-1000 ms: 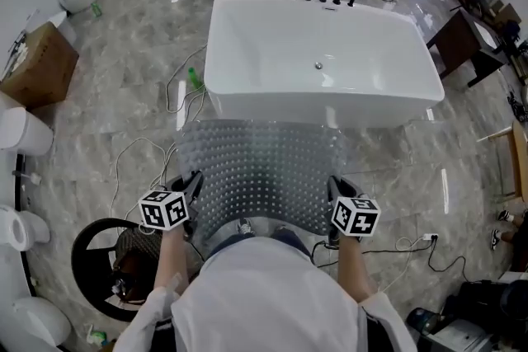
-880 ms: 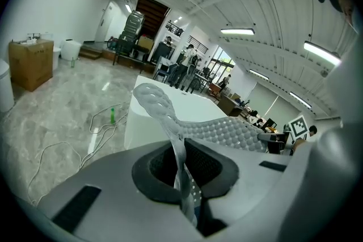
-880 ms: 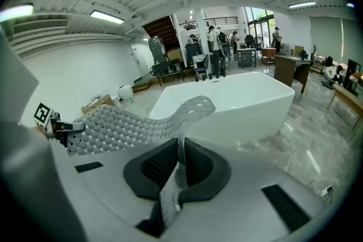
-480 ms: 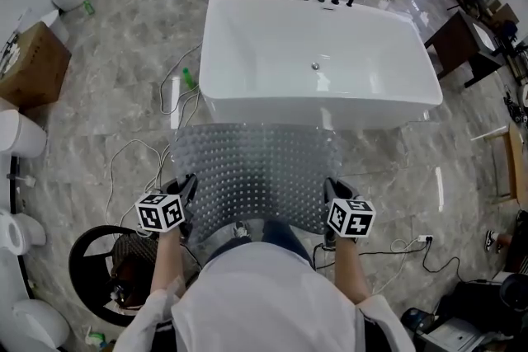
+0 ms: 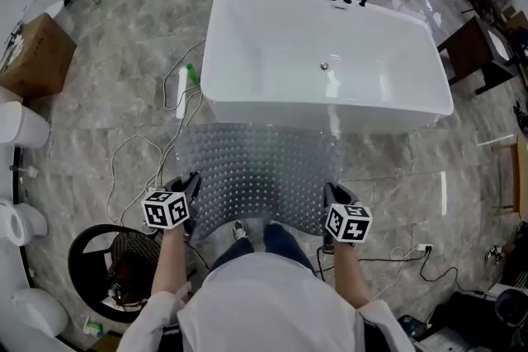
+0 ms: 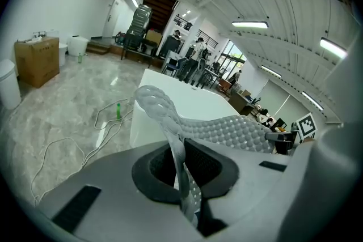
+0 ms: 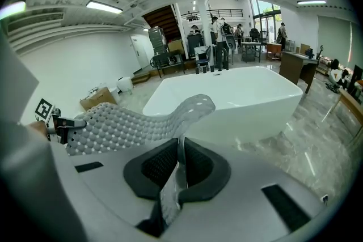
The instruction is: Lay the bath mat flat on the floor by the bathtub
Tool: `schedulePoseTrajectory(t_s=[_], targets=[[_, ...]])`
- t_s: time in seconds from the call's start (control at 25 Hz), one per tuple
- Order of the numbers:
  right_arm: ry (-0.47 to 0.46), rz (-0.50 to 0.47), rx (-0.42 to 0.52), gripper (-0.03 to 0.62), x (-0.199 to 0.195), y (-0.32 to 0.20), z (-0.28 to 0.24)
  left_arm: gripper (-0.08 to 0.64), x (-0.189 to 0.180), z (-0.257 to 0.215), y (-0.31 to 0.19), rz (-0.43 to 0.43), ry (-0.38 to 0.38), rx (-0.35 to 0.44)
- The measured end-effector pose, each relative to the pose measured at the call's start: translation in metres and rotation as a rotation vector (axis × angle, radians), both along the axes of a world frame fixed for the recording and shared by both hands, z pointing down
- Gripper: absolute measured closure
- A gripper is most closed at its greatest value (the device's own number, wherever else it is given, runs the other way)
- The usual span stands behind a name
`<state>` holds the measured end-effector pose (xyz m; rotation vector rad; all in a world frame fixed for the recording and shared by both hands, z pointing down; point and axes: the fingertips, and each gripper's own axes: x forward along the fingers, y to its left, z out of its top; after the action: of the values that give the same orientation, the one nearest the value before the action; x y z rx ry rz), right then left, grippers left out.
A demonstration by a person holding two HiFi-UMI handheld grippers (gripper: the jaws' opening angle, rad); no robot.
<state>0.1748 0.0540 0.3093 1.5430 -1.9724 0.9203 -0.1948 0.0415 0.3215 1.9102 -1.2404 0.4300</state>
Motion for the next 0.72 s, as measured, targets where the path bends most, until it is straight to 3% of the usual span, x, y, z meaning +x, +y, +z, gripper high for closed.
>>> schedulePoseTrajectory(t_s=[0.28, 0.72], targets=[[0.045, -0.020, -0.023, 0.551, 0.008, -0.025, 0.020, 0.517, 0.008, 0.015, -0.028, 0.019, -0.013, -0.019], [0.086, -0.043, -0.044, 0.551, 0.020, -0.065, 0.063, 0.517, 0.010, 0.065, -0.051, -0.047, -0.009, -0.074]])
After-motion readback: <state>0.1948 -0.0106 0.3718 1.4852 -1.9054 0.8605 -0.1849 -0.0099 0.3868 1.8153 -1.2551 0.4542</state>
